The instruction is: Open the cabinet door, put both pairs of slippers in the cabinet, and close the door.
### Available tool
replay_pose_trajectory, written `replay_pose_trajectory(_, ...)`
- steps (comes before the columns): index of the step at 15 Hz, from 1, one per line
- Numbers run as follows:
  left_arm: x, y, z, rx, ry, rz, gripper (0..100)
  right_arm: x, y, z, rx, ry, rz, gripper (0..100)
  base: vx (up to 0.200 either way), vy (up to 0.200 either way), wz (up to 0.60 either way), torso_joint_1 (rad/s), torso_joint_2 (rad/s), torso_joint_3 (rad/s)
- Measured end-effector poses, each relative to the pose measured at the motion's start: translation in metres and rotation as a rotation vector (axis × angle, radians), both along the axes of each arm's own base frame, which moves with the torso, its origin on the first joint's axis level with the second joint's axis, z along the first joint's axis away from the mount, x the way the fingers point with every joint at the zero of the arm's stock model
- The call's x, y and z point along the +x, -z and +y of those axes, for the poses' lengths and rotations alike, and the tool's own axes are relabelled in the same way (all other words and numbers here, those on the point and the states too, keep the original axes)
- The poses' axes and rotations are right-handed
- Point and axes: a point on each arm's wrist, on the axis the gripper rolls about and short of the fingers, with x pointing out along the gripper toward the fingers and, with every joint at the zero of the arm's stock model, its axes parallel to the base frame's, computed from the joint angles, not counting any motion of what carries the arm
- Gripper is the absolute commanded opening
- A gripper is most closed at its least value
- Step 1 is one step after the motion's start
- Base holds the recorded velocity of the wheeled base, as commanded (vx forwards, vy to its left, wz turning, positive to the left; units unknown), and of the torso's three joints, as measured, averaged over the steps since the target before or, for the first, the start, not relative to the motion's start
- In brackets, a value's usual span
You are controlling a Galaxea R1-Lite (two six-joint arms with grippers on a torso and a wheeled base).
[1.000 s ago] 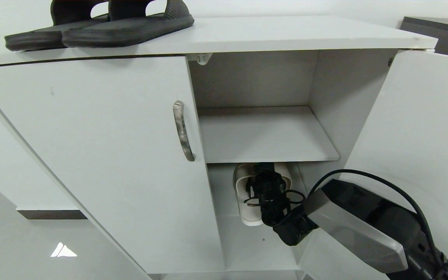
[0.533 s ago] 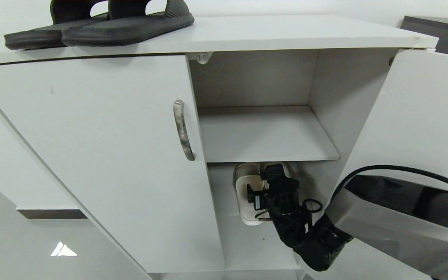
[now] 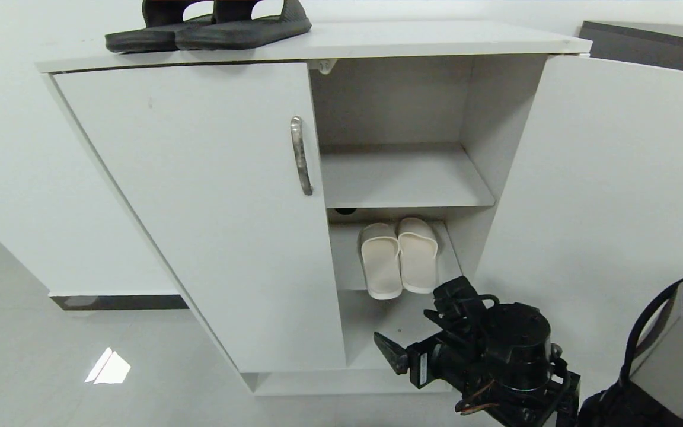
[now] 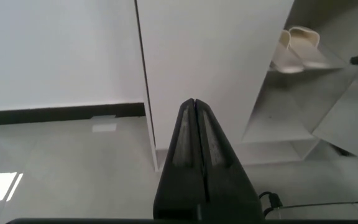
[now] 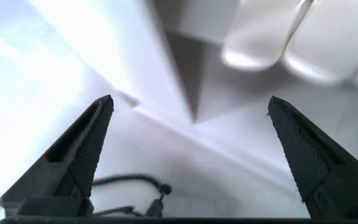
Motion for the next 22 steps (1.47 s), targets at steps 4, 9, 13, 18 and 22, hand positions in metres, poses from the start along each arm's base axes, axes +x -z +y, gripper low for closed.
replay_pose_trajectory(4,0.000,0.000,0.000,-0.003,-0.004,0.001,0,-0.008,-0.008,-0.002,0.014,-0.014,-0.013,100,0.000,0.000,0.00,0.000,0.00,0.000)
replay_pose_trajectory(9,0.000,0.000,0.000,-0.002,-0.004,0.001,0,-0.012,-0.010,-0.001,0.017,-0.029,-0.016,100,0.000,0.000,0.00,0.001,0.00,0.023)
replay_pose_trajectory(13,0.000,0.000,0.000,-0.003,-0.004,0.001,0,-0.014,-0.005,-0.001,0.006,-0.055,0.002,100,0.000,0.000,0.00,0.006,0.00,0.198)
replay_pose_trajectory(18,0.000,0.000,0.000,-0.001,-0.004,0.001,0,-0.016,-0.002,-0.003,-0.003,-0.061,0.012,100,0.000,0.000,0.00,0.002,0.00,0.199)
replay_pose_trajectory(22,0.000,0.000,0.000,0.002,-0.004,0.001,0,-0.023,-0.003,-0.008,0.051,-0.153,-0.017,100,0.000,0.000,0.00,0.000,0.00,0.085)
